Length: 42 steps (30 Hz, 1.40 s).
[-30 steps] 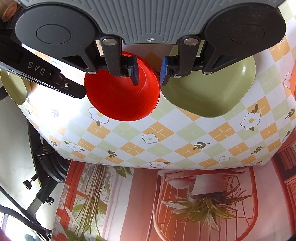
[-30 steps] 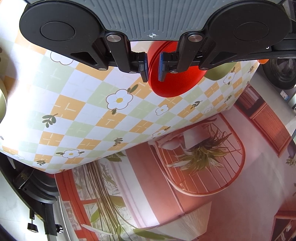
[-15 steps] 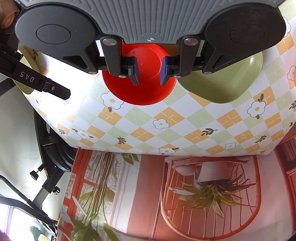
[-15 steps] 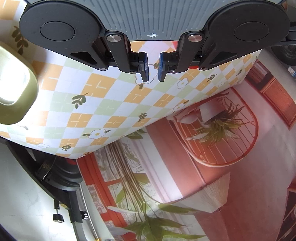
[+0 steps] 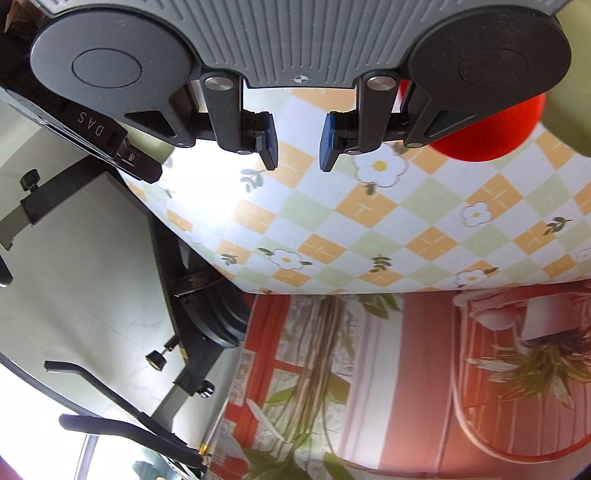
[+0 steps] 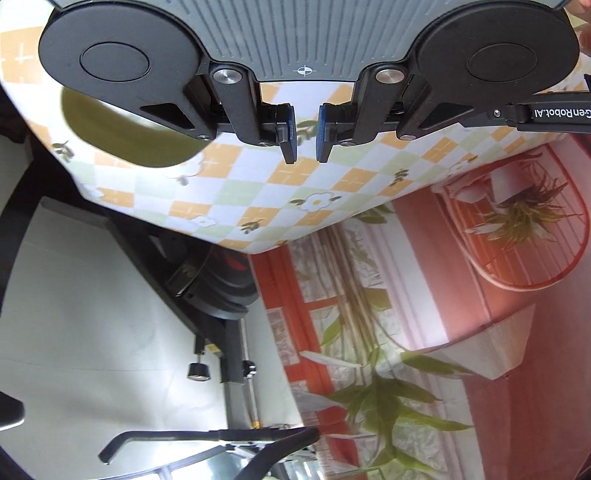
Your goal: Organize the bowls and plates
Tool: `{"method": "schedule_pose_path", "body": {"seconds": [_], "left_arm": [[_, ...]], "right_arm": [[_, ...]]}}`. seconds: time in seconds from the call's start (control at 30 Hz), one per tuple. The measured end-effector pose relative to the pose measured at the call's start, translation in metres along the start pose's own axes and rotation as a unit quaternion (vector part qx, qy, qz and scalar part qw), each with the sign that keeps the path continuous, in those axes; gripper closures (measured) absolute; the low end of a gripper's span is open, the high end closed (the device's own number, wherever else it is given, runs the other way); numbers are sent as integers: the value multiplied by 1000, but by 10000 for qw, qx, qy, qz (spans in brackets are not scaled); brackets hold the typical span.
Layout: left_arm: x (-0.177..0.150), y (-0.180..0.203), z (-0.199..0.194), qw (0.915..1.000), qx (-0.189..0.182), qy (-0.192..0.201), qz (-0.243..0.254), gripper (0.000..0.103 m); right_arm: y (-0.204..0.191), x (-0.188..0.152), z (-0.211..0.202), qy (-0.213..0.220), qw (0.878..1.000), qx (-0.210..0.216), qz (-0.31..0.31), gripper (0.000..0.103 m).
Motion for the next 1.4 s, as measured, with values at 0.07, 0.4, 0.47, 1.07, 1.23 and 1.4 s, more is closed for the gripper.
{"method": "schedule_pose_path", "body": {"seconds": [0.07, 0.4, 0.47, 1.07, 1.23, 1.4], "left_arm": [[1, 16, 16, 9997, -238, -80, 43, 77], [-15, 71, 70, 9945, -967, -394, -79, 72], [-20, 78, 78, 9935, -1028, -480, -118, 72], [-33, 88, 99, 9915, -1069, -742, -54, 72], [-38, 87, 105, 9899, -1173, -787, -134, 73], [-39, 86, 107, 9891, -1244, -767, -151, 73]], "right_arm": [[21, 8, 0, 121, 9995, -236, 148, 91], [97, 14, 0, 313, 9916, -1134, 536, 93], [104, 12, 0, 336, 9897, -1279, 546, 93], [146, -6, 6, 217, 9745, -1926, 1132, 91], [150, -9, 8, 150, 9745, -1872, 1227, 93], [151, -10, 9, 145, 9748, -1842, 1252, 96]]}}
Point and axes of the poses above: each gripper's, at about its wrist camera, not at the fingertips, and z roughly the way its jaws point, y to its right, x to its top, the point moved 3 cm from there along z, roughly the way its jaws point, and after that the axes turned 10 degrees about z, right-handed, at the moved point
